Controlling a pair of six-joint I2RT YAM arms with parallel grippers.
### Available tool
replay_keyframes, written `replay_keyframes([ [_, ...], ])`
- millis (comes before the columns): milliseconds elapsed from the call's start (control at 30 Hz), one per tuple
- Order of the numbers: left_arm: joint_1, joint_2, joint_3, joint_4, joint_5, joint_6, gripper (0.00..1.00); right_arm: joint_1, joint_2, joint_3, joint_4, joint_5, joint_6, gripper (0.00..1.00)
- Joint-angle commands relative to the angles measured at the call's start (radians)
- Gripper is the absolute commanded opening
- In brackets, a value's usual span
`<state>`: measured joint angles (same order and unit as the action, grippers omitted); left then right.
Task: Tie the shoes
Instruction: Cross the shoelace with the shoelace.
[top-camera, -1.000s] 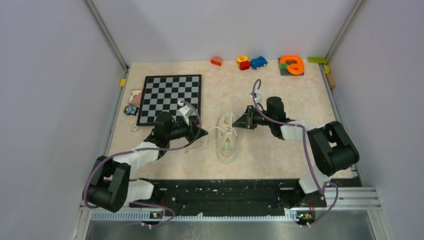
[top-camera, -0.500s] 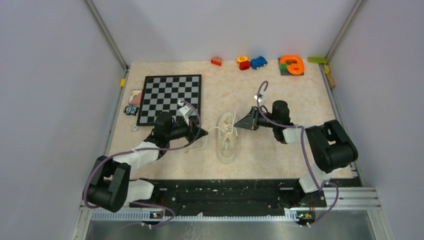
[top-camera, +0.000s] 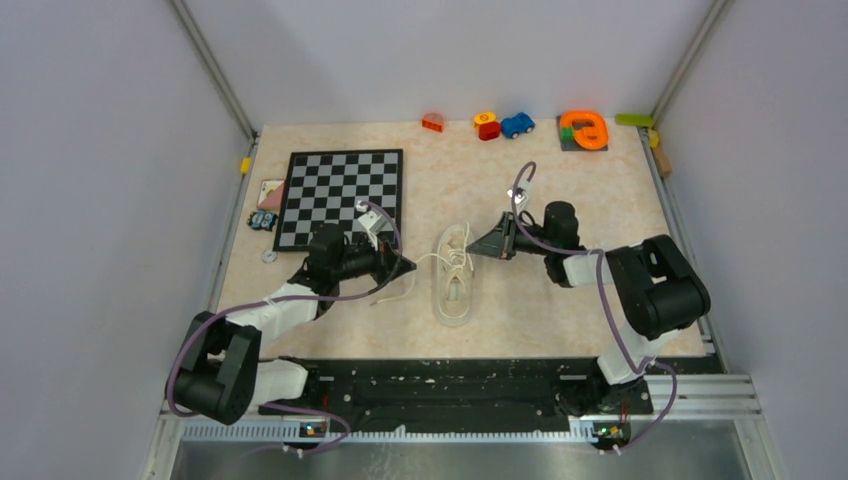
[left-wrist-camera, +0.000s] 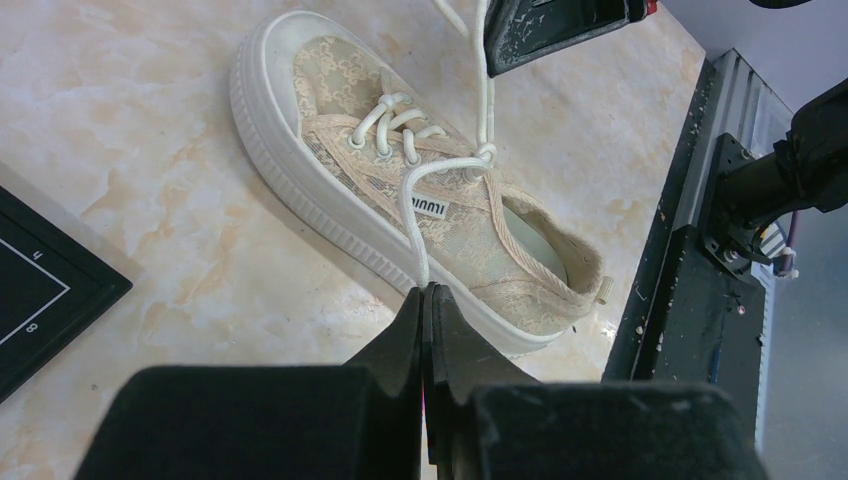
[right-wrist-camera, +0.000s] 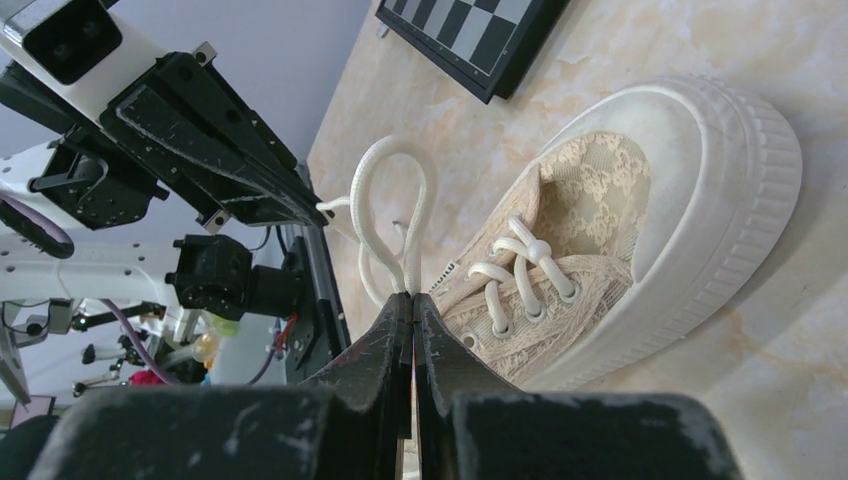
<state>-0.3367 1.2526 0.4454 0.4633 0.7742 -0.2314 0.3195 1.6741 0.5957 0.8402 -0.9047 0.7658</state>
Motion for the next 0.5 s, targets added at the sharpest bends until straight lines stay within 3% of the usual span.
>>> replay_keyframes([
  [0,0.001,-0.017,0.021,0.040,0.019,0.007,0.00,0.003,0.021,0.013,0.078,-0.023,0.004,0.02],
  [467,0.001,-0.013,0.022,0.039,0.020,0.010,0.00,0.016,0.038,0.029,0.089,-0.029,0.003,0.12],
])
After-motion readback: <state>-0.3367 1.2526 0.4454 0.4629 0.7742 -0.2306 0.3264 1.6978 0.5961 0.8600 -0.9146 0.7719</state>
